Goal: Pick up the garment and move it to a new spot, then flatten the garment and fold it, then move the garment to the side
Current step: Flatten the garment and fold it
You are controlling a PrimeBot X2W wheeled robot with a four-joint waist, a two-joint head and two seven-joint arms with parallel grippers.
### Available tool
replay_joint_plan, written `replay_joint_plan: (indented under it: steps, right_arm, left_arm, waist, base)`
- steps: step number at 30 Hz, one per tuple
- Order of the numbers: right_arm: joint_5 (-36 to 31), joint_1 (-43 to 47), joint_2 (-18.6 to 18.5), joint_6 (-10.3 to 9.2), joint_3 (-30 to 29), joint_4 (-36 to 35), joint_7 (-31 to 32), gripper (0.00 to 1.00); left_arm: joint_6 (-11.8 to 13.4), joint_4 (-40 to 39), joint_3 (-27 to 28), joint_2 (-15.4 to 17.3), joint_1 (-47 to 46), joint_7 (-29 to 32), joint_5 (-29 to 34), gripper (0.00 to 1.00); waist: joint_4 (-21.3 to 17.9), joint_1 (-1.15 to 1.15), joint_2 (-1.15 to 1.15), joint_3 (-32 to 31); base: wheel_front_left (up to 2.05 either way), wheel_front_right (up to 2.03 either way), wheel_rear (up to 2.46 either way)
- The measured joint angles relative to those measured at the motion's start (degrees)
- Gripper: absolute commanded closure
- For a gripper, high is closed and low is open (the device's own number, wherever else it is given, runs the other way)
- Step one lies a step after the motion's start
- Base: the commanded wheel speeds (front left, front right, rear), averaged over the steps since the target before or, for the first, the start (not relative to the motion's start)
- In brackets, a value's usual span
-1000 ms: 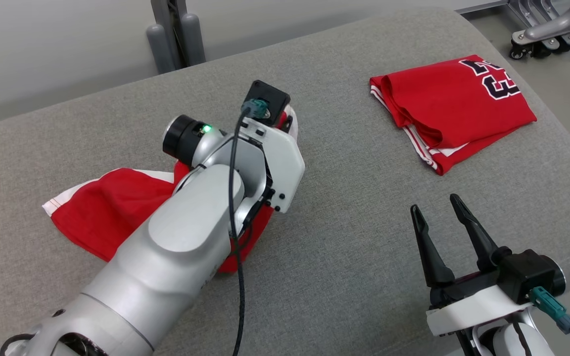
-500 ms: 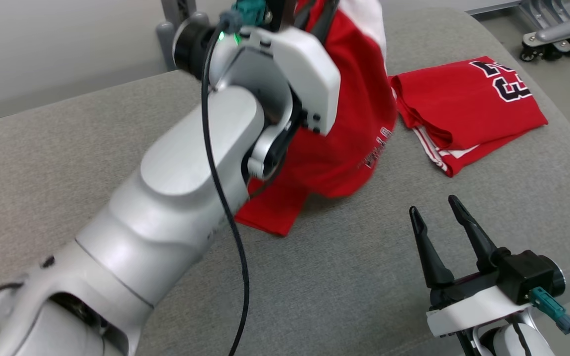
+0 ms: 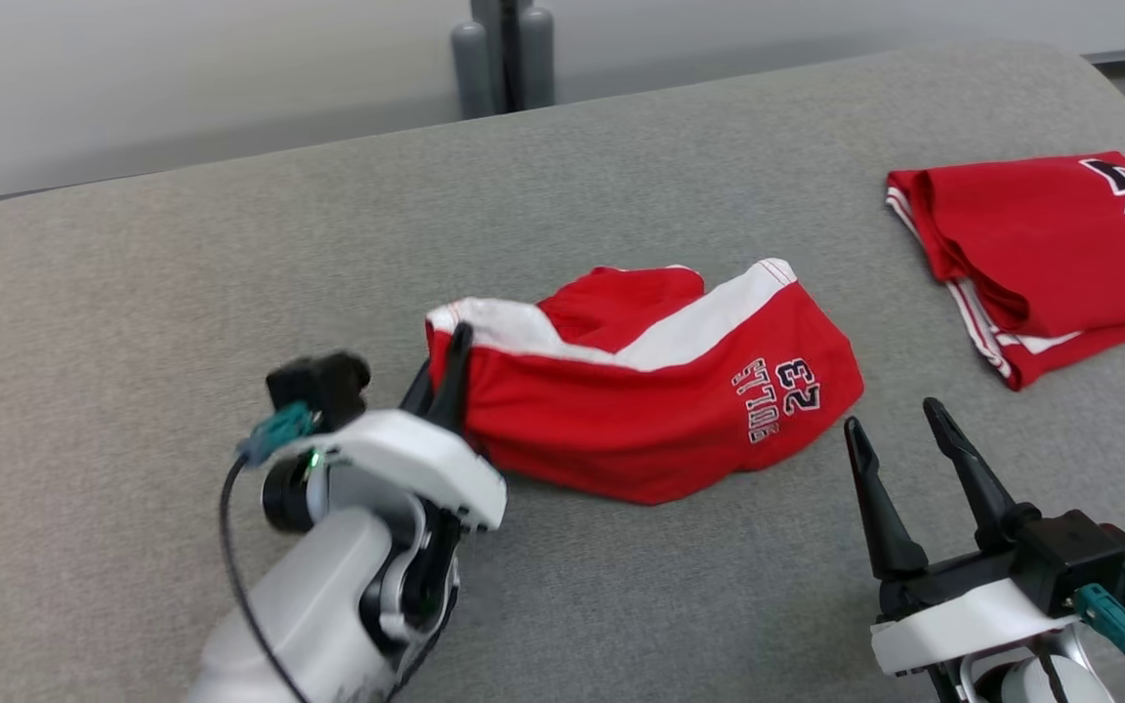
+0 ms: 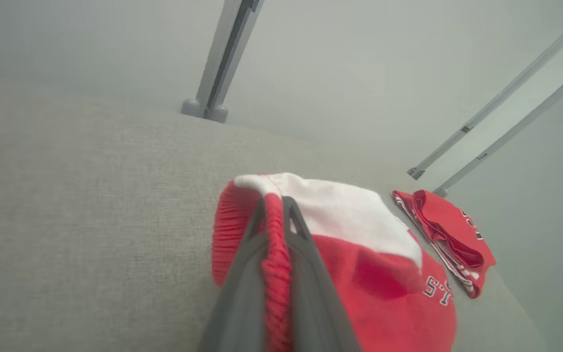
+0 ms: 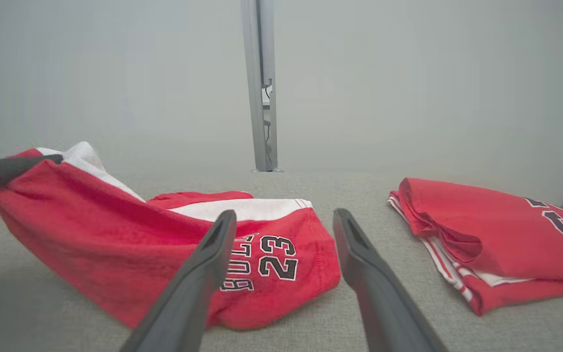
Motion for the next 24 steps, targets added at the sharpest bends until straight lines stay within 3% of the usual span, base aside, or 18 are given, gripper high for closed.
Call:
replay_joint_plan:
  steps: [5,8,9,11,12,19,24]
  right_arm:
    - [-0.82,1.03,-0.01,0.00,-0.24,-0.04,0.00,0.00]
    - [-0.98,1.08,-0.03,0.00,-0.11,0.07,0.00,0.00]
    - [-1.14,1.13,-0.05,0.00,-0.12,0.13,0.00,0.00]
    - [-1.26,1.51,-0.21,0.00,-0.01,0.16,0.00,0.00]
    - [-1.29,1.87,-0.32,0.00,-0.02,0.22,0.00,0.00]
    - [-1.29,3.50,-0.85,0.00,0.51,0.65,0.00,0.00]
    - [-1.10,4.54,-1.09,0.00,0.68,0.67,0.00,0.00]
  left_arm:
    - [-2.81,-6.00,4.46,1.05,9.89,-0.63,-0.87,0.59]
    - [-3.37,-7.01,4.90,1.35,13.00,-0.63,-0.77,0.51]
    - [-3.43,-7.60,5.33,1.36,14.12,-0.65,-0.71,0.41]
    - [-3.18,-8.39,6.06,1.46,16.01,-0.69,-0.51,0.07]
    - [-2.78,-8.73,6.45,1.59,16.95,-0.69,-0.18,0.00]
    - [1.79,-11.39,8.90,3.74,22.70,-0.70,1.65,0.00]
    - [5.01,-15.53,13.12,5.15,26.34,-0.70,7.06,0.00]
  waist:
    - [2.58,0.00,0.00,-0.74]
    - [3.22,0.00,0.00,-1.42]
    - [3.48,0.00,0.00,-1.81]
    - [3.96,0.00,0.00,-2.61]
    - [4.19,0.00,0.00,-2.99]
    - [5.23,0.00,0.00,-5.86]
    - [5.82,0.00,0.00,-8.25]
  base:
    - [0.00,0.00,0.00]
    - [0.00,0.00,0.00]
    - [0.00,0.00,0.00]
    - [0.00,0.00,0.00]
    - [0.00,0.00,0.00]
    - [0.00,0.00,0.00]
    - [0.00,0.00,0.00]
